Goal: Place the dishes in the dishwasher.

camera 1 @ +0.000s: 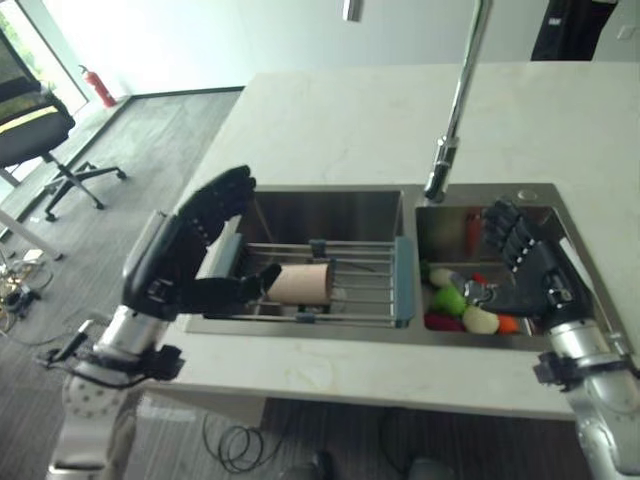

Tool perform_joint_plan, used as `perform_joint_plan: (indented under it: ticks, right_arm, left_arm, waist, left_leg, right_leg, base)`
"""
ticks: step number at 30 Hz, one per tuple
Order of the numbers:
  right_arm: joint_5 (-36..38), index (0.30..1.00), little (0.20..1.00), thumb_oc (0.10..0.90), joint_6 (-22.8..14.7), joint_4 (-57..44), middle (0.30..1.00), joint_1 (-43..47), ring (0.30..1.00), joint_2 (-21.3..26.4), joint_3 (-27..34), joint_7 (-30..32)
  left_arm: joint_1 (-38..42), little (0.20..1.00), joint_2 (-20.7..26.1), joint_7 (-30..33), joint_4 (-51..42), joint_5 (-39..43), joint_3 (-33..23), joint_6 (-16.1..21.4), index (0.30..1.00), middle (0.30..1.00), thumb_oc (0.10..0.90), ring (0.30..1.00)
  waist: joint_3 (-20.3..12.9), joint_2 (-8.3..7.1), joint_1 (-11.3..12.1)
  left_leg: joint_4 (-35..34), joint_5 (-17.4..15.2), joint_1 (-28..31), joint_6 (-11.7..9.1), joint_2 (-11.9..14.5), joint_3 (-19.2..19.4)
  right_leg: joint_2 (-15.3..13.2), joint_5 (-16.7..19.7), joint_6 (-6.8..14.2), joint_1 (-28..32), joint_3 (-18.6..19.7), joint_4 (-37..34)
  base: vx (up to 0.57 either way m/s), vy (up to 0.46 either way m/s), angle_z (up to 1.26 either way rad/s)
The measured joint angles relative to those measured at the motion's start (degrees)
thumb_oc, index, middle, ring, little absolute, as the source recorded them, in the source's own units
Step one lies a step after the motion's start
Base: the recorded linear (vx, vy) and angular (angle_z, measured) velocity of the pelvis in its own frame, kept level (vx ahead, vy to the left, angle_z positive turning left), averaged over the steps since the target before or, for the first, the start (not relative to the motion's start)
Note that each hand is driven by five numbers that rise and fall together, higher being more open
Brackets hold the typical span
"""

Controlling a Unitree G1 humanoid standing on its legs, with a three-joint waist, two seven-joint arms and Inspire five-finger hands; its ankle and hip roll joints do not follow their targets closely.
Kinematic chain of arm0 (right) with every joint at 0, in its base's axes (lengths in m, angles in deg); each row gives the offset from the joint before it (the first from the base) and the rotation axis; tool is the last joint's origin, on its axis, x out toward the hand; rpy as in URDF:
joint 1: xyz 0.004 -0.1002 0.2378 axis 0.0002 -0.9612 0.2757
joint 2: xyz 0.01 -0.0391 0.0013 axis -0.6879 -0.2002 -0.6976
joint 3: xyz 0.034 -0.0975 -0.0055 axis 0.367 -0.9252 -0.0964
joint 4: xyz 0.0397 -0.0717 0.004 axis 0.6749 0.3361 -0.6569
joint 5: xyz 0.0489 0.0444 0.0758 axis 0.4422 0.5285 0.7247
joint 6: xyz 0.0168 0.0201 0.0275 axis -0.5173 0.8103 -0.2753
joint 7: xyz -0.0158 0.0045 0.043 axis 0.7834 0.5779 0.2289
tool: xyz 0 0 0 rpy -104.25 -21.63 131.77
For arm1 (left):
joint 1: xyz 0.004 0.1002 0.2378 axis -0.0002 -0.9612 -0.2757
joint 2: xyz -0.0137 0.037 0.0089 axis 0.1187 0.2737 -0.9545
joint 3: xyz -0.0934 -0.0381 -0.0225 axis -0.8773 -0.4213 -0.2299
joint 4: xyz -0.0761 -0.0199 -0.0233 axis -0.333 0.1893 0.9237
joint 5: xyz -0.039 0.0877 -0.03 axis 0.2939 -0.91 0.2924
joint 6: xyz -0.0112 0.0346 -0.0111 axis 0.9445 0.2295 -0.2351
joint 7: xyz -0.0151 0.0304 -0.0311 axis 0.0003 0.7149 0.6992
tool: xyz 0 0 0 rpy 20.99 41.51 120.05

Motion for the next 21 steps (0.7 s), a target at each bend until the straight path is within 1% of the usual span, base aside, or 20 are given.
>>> perform_joint_plan:
  ticks: [1, 2, 3, 4, 6, 7, 8, 9, 10, 13, 16, 20, 21]
  right_arm:
    - [0.00, 0.900, 0.900, 0.800, 0.39, 0.00, 0.900, 0.15, 0.900, 0.04, 0.03, 0.00]
    - [0.01, 0.900, 0.900, 0.800, 1.11, 0.00, 0.900, 0.41, 0.900, 0.30, 0.04, 0.03]
    - [0.02, 0.900, 0.900, 0.800, 1.68, 0.00, 0.900, 0.43, 0.900, 0.67, -0.01, -0.03]
    - [0.04, 0.900, 0.900, 0.800, 1.98, 0.03, 0.900, 0.41, 0.900, 0.89, 0.02, -0.02]
    - [0.07, 0.900, 0.900, 0.800, 2.23, 0.05, 0.900, 0.76, 0.900, 1.82, -0.29, -0.02]
    - [0.08, 0.900, 0.900, 0.800, 2.27, 0.05, 0.900, 1.14, 0.900, 2.42, -0.70, -0.05]
    - [0.11, 0.900, 0.900, 0.800, 2.27, 0.05, 0.900, 1.27, 0.900, 2.84, -0.75, -0.05]
    - [0.12, 0.900, 0.900, 0.800, 2.31, 0.06, 0.900, 1.26, 0.900, 3.06, -0.75, -0.04]
    - [0.15, 0.900, 0.900, 0.800, 2.38, 0.08, 0.900, 1.29, 0.900, 3.20, -0.76, -0.03]
    - [0.15, 0.900, 0.900, 0.800, 3.28, 0.07, 0.900, 1.88, 0.900, 3.72, -1.01, -0.27]
    - [0.16, 0.900, 0.900, 0.800, 3.59, 0.40, 0.900, 1.88, 0.900, 4.42, -1.01, -0.73]
    - [0.18, 0.900, 0.900, 0.800, 3.89, 0.43, 0.900, 1.87, 0.900, 5.30, -1.01, -1.50]
    - [0.18, 0.900, 0.900, 0.800, 3.89, 0.44, 0.900, 1.88, 0.900, 5.48, -1.01, -1.75]
  left_arm:
    - [0.18, 0.900, 1.27, 0.00, 0.65, -1.07, -0.01, -0.85, 0.900, 0.900, 0.800, 0.900]
    - [1.16, 0.900, 2.23, 0.04, 1.69, -2.91, 0.09, -2.76, 0.900, 0.900, 0.800, 0.900]
    - [2.15, 0.900, 3.02, 0.04, 2.35, -3.95, 0.56, -3.32, 0.900, 0.900, 0.800, 0.900]
    - [2.99, 0.900, 3.87, 0.04, 2.69, -5.67, 0.71, -3.75, 0.900, 0.900, 0.800, 0.900]
    - [5.36, 0.900, 7.78, -0.21, 3.91, -7.59, 1.83, -5.14, 0.900, 0.900, 0.800, 0.900]
    - [6.31, 0.900, 9.55, -0.64, 4.56, -7.58, 1.84, -5.81, 0.900, 0.900, 0.800, 0.900]
    - [7.57, 0.900, 10.63, -1.25, 5.31, -7.58, 1.83, -6.86, 0.900, 0.900, 0.800, 0.900]
    - [8.17, 0.900, 10.77, -1.46, 5.66, -7.59, 1.84, -7.24, 0.900, 0.900, 0.800, 0.900]
    - [9.10, 0.900, 10.86, -1.60, 5.78, -7.78, 2.11, -8.20, 0.900, 0.900, 0.800, 0.900]
    - [12.47, 0.900, 12.36, -2.84, 7.77, -9.76, 5.94, -10.52, 0.900, 0.900, 0.800, 0.900]
    - [13.17, 0.900, 12.39, -3.78, 9.69, -10.44, 8.56, -11.88, 0.900, 0.900, 0.800, 0.900]
    - [13.69, 0.900, 12.40, -3.85, 13.36, -13.63, 11.94, -13.66, 0.900, 0.900, 0.800, 0.900]
    - [13.68, 0.900, 12.40, -3.97, 14.32, -14.46, 12.65, -13.99, 0.900, 0.900, 0.800, 0.900]
  waist:
    - [-0.11, -0.17, 0.01]
    - [-0.13, -0.20, -0.21]
    - [-0.13, -0.20, -0.25]
    - [-0.14, -0.21, -0.75]
    - [-0.20, -0.22, -1.07]
    - [-0.35, -0.17, -1.64]
    - [-0.81, -0.02, -1.79]
    - [-1.15, 0.10, -2.08]
    - [-1.55, 0.23, -2.92]
    - [-2.62, 0.76, -3.24]
    - [-2.70, 0.89, -4.56]
    - [-2.72, 0.93, -5.34]
    - [-2.72, 0.93, -5.94]
  left_leg:
    - [-0.04, -0.01, 0.10, 0.02, 0.03, 0.48]
    - [-0.02, -0.01, 0.18, 0.08, 0.06, 1.09]
    - [0.04, 0.01, 0.19, 0.11, 0.06, 1.11]
    - [0.10, 0.00, 0.37, 0.12, 0.08, 1.35]
    - [0.19, 0.01, 0.44, 0.13, 0.29, 1.78]
    - [0.17, 0.01, 0.50, 0.13, 0.37, 1.99]
    - [0.18, 0.01, 0.54, 0.14, 0.44, 2.34]
    - [0.17, 0.00, 0.58, 0.14, 0.46, 2.55]
    - [0.18, -0.03, 0.69, 0.19, 0.48, 2.84]
    - [0.03, -0.04, 0.67, 0.21, 0.62, 3.71]
    - [0.03, -0.04, 0.71, 0.21, 0.88, 4.39]
    - [0.06, -0.04, 0.83, 0.19, 1.54, 5.72]
    - [0.00, -0.01, 0.83, 0.14, 1.60, 5.72]
  right_leg:
    - [0.07, -0.01, 0.01, -0.02, 0.44, -0.24]
    - [0.03, 0.01, 0.01, -0.03, 0.78, -0.73]
    - [0.01, 0.05, 0.04, -0.01, 0.92, -0.68]
    - [-0.10, 0.14, 0.05, -0.13, 1.41, -0.65]
    - [0.02, 0.25, 0.03, -0.30, 1.93, -0.44]
    - [0.07, 0.31, 0.00, -0.34, 1.96, -0.45]
    - [0.14, 0.33, -0.02, -0.50, 2.09, -0.48]
    - [0.18, 0.37, -0.02, -0.60, 2.27, -0.50]
    - [0.39, 0.47, 0.00, -0.95, 2.66, -0.63]
    - [0.85, 0.96, 0.01, -1.26, 3.62, -0.71]
    - [1.17, 1.32, -0.04, -1.58, 4.33, -0.88]
    - [1.81, 1.81, -0.28, -2.23, 5.42, -1.15]
    - [2.04, 1.87, -0.33, -2.22, 5.46, -1.22]
  base:
    - [0.03, 0.093, -0.24]
    - [0.02, 0.103, -0.21]
    - [0.01, 0.068, -0.19]
    - [0.01, 0.074, -0.08]
    - [0.01, 0.055, -0.11]
    - [0.01, 0.045, -0.14]
    - [0.01, 0.051, -0.13]
    - [0.01, 0.046, -0.16]
    - [0.01, 0.038, -0.10]
    - [0.00, 0.018, -0.17]
    - [0.00, 0.011, -0.14]
    - [0.00, 0.003, -0.18]
    - [0.01, 0.005, -0.07]
